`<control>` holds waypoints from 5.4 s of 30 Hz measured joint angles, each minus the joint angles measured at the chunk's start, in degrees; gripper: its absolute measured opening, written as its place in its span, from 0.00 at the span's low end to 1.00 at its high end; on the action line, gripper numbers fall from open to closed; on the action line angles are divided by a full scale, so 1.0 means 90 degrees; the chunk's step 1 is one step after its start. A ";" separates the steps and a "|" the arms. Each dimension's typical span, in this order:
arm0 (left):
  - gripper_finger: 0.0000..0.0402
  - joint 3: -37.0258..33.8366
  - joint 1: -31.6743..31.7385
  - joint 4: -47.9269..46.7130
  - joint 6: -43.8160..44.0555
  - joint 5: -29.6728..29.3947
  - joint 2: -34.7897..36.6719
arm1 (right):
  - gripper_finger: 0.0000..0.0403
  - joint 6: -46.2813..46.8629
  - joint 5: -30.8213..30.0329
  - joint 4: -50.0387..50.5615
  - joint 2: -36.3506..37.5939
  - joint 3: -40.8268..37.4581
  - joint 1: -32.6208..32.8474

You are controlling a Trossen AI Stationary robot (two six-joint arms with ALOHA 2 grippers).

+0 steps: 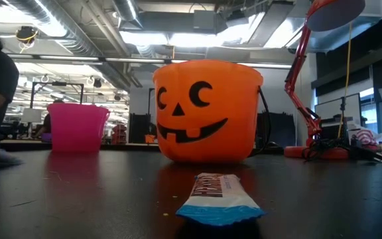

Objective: Sort candy
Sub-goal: Put the red candy into the orange bucket, then put the white chocolate into the black bucket

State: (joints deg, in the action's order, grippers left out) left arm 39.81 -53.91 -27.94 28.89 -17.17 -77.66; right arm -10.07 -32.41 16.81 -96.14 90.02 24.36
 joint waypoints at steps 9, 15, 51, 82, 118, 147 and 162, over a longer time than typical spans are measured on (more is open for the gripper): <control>0.03 0.0010 0.0000 0.0150 -0.1195 -0.1657 0.1654 | 0.47 -0.0027 0.0008 -0.0071 -0.0110 0.0003 -0.0171; 0.03 0.0021 0.0018 0.0586 -0.2855 -0.3503 0.2362 | 0.47 0.0073 0.0339 -0.0210 -0.0349 0.0005 -0.0448; 0.03 0.0024 0.5466 0.7013 -0.5657 0.2534 -0.0085 | 0.47 0.0718 -0.1512 0.1310 0.0581 0.0002 0.0324; 0.53 0.0027 0.5304 0.5117 -0.5135 0.0200 0.1254 | 0.47 0.2256 0.2142 0.1651 0.0450 -0.1112 0.0331; 0.53 0.0027 0.4527 0.2642 -0.4061 -0.1064 0.2965 | 0.47 -0.0073 0.3034 -0.0240 -0.1860 -0.1938 0.0678; 0.53 0.0027 0.4527 0.2277 -0.3704 -0.1011 0.2965 | 0.08 -0.0420 0.3871 0.0591 -0.2657 -0.1017 -0.0013; 0.53 0.0027 0.4527 0.2177 -0.3627 -0.1013 0.2965 | 0.00 -0.0673 0.2777 0.1557 -0.2693 -0.0232 0.0005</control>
State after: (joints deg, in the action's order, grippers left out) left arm 40.05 -13.17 -8.35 -3.75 -26.28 -50.98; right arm -16.12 -7.42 30.82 -120.38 87.93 24.40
